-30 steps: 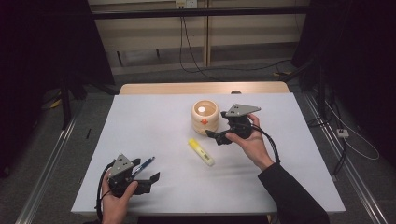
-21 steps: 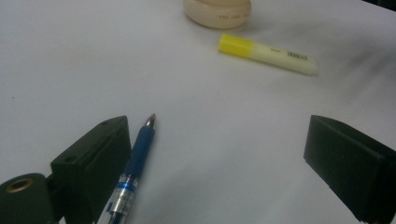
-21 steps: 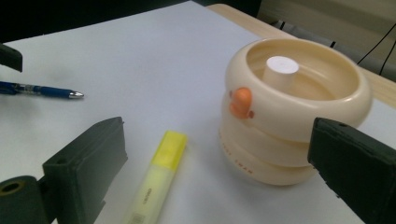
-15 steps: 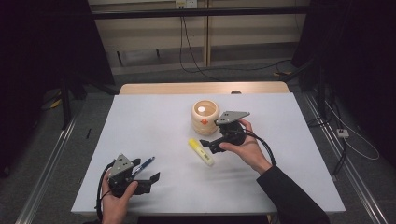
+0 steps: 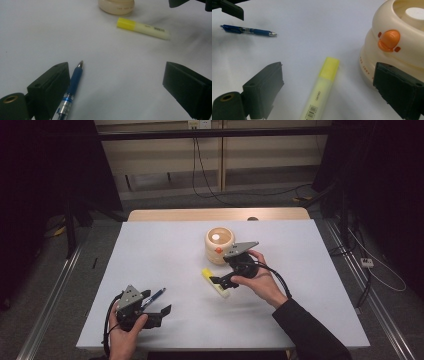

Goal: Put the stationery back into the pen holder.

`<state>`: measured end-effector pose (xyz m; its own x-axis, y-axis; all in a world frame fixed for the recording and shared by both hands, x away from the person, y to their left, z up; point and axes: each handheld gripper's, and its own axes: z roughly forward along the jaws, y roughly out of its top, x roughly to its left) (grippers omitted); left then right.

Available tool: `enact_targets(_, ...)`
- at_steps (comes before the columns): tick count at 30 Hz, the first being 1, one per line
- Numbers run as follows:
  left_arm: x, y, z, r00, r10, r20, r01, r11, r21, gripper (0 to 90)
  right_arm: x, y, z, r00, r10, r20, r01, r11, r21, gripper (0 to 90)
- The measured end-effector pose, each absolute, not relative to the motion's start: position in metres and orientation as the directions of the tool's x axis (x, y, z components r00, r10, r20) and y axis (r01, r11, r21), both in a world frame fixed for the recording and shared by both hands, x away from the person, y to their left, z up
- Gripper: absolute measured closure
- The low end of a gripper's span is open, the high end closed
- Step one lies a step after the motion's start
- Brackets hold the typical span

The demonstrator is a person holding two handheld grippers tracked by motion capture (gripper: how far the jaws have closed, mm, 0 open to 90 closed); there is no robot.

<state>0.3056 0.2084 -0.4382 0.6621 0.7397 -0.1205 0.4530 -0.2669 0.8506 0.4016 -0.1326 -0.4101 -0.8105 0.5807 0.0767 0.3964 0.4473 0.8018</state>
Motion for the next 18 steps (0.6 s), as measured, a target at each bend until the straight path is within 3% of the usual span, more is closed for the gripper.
enact_targets(18, 0.306, 0.208, -0.438, 0.664, 0.739, -0.117, 0.453, -0.273, 0.849, 7.5, 0.405, -0.116, -0.418, -0.806, 0.587, 0.072, 0.441, 0.515, 0.735, 9.4)
